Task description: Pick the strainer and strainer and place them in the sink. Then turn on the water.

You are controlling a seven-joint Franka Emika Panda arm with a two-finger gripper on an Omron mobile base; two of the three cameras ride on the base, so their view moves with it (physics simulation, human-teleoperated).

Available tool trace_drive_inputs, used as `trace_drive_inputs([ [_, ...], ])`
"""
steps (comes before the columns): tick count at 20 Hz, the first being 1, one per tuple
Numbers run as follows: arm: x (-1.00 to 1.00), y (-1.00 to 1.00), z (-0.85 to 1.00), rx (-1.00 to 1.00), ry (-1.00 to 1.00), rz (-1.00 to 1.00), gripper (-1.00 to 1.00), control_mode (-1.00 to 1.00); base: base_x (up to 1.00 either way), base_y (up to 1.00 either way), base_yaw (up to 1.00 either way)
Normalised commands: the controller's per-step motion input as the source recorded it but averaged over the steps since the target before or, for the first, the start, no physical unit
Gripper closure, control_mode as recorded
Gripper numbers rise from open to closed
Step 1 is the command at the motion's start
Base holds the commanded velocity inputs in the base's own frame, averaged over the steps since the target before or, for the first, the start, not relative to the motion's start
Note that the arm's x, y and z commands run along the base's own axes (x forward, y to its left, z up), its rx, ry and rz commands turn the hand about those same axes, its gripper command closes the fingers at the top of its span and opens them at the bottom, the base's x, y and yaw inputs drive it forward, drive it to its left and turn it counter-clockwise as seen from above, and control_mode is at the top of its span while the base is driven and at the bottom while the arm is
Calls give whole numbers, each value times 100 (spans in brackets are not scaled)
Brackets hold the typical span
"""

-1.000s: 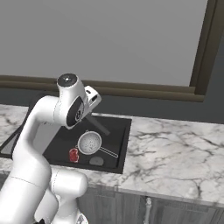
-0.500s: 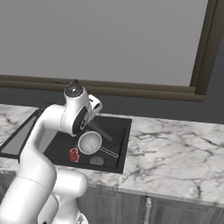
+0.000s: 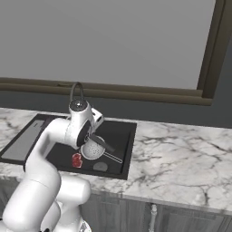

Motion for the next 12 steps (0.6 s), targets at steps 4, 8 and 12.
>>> trace_drive_inputs([
  [4,37,18,-41,0,9,2,100,-100,0,0,0],
  [8,33,16,-41,0,10,3,100,-100,0,0,0],
  [12,45,16,-44,0,14,4,100,-100,0,0,0],
])
